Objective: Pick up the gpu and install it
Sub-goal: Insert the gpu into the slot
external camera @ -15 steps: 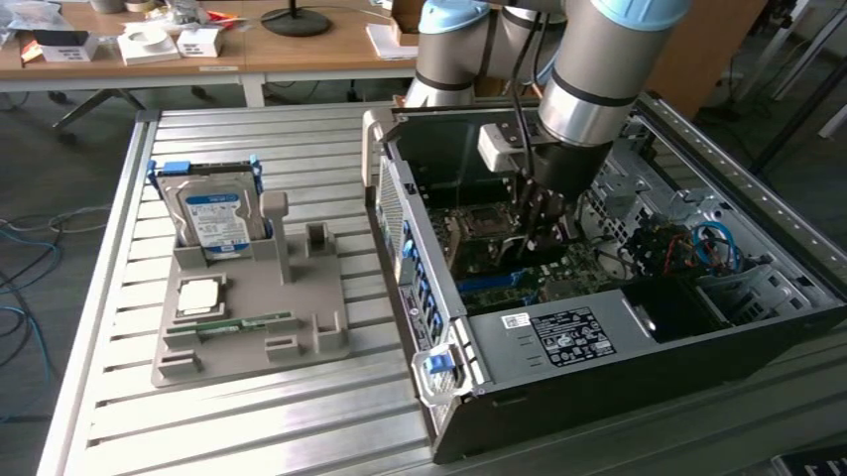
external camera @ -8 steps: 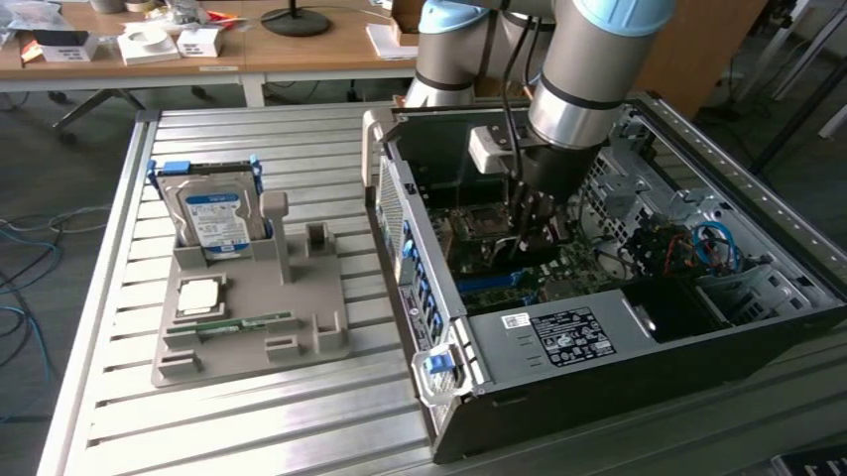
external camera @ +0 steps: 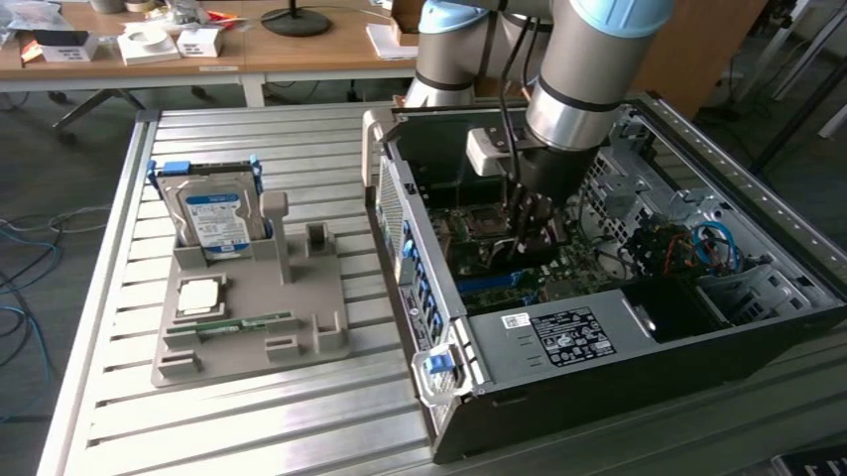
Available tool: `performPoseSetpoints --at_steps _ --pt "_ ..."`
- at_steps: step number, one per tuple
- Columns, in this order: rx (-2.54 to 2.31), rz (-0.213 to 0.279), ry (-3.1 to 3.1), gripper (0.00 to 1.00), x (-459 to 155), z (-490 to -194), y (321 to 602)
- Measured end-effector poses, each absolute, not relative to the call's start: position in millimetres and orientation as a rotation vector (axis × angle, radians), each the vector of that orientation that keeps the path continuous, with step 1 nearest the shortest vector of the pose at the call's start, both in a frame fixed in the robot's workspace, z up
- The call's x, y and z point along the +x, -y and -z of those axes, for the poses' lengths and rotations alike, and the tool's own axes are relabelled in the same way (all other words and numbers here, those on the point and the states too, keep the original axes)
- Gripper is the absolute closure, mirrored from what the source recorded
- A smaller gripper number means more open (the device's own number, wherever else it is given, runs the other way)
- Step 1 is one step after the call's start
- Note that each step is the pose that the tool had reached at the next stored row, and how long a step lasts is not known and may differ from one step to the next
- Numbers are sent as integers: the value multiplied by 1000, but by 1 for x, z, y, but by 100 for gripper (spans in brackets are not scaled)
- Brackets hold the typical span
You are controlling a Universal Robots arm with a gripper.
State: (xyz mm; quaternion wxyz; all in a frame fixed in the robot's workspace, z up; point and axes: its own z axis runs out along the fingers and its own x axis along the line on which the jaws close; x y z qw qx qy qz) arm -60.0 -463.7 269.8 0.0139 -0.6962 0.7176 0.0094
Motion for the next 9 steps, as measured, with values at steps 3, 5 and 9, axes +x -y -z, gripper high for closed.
performPoseSetpoints --at_steps 3,5,9 --pt "-2168 -29 -2235 74 -60 -269 464" --pt "-2168 -29 -2235 74 -61 -268 464" --pt "-2168 -29 -2235 74 -61 -264 464"
